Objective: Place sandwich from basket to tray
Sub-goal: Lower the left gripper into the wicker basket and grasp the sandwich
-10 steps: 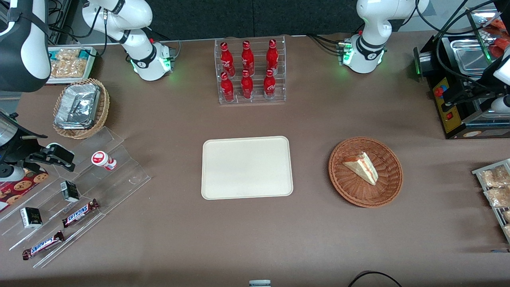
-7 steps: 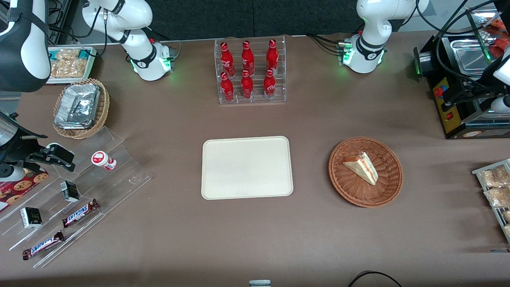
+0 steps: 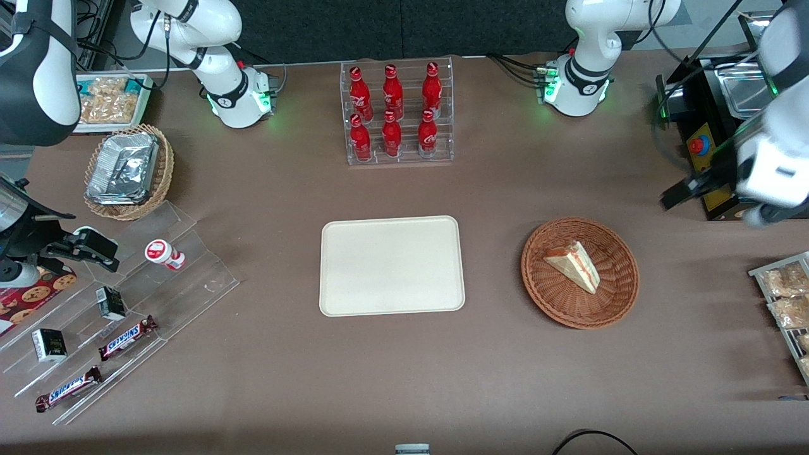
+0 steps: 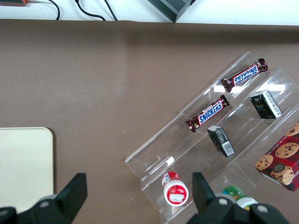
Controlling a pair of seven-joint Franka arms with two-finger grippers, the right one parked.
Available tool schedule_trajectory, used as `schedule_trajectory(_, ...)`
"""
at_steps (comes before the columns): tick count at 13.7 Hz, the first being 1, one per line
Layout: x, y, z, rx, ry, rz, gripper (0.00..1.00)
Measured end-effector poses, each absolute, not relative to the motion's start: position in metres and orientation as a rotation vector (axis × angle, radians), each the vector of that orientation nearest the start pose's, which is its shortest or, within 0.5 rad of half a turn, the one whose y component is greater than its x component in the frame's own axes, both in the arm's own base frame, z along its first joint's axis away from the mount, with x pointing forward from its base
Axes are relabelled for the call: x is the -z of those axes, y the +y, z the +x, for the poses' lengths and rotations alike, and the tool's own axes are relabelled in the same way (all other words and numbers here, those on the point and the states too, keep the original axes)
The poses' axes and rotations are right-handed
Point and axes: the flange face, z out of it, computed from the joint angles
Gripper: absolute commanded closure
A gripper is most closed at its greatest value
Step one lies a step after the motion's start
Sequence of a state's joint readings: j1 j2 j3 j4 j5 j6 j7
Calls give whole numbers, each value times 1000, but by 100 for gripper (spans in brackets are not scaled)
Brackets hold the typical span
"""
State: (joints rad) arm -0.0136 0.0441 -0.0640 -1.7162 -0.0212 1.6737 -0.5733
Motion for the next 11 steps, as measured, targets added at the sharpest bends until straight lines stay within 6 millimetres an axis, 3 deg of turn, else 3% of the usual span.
schedule_trajectory(6, -393, -85, 609, -304, -1095, -2893, 0)
schedule_trajectory(8, -348, -87, 608, -277, -1137, -2904, 0)
schedule_trajectory(11, -290, -90, 592, -261, -1217, -2888, 0)
